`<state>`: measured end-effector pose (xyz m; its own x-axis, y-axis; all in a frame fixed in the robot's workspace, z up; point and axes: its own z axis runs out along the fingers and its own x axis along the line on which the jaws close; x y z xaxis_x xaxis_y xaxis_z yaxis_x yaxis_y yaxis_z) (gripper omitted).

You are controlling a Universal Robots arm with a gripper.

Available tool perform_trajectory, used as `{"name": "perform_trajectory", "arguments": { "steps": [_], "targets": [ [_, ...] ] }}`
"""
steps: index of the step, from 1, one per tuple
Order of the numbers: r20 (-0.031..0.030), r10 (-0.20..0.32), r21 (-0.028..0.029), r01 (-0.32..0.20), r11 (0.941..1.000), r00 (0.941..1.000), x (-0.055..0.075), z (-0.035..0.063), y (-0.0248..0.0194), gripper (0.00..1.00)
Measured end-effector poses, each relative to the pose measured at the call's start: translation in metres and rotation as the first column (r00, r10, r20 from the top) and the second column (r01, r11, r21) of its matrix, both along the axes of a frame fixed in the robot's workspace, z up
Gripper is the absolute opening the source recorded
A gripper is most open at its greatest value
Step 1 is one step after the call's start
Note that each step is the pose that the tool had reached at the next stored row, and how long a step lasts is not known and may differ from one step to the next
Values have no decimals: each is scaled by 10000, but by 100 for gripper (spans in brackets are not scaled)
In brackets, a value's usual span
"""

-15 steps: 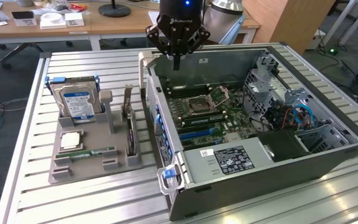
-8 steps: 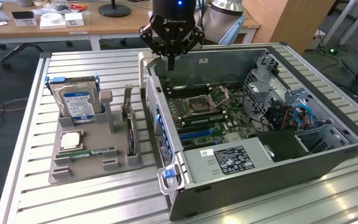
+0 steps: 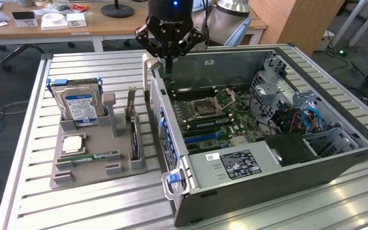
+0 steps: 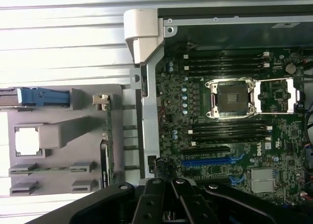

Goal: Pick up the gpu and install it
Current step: 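Reach for the gpu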

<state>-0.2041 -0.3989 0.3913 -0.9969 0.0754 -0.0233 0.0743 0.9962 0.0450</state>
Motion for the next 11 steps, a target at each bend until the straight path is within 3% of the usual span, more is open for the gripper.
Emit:
{"name": "perform_trajectory", "arguments": {
  "steps": [11],
  "targets": [
    [0,-13,0,13,10000,10000,-221,-9,0,11]
  ]
}}
